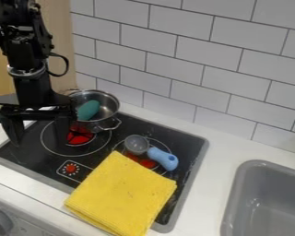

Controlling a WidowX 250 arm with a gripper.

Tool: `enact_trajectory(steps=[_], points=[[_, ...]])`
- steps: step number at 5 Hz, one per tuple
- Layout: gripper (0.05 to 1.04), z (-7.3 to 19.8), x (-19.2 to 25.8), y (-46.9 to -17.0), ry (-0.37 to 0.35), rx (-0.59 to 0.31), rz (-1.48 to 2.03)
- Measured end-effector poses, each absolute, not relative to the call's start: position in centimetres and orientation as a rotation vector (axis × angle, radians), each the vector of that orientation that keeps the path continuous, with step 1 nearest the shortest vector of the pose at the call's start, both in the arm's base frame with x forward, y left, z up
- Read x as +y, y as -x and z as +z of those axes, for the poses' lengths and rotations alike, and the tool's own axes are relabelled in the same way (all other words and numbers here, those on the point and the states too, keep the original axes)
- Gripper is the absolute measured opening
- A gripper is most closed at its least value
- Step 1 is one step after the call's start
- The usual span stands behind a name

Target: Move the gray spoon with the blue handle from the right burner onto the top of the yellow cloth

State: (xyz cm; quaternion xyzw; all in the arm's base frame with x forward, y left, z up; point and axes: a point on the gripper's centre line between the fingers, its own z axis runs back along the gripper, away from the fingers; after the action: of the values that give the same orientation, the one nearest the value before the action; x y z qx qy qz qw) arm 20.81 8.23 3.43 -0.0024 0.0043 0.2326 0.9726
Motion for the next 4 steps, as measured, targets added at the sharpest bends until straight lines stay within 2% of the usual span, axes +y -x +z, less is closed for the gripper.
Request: enact_trajectory(steps=[1,3,4], points=[[0.999,2.7,7.6,-19.6,0.011,0.052,0.472],[0.999,4.9,4.1,-20.4,0.001,0.002,0.467],[0.999,6.2,1.7,-22.3,-0.040,-0.027,0.517]])
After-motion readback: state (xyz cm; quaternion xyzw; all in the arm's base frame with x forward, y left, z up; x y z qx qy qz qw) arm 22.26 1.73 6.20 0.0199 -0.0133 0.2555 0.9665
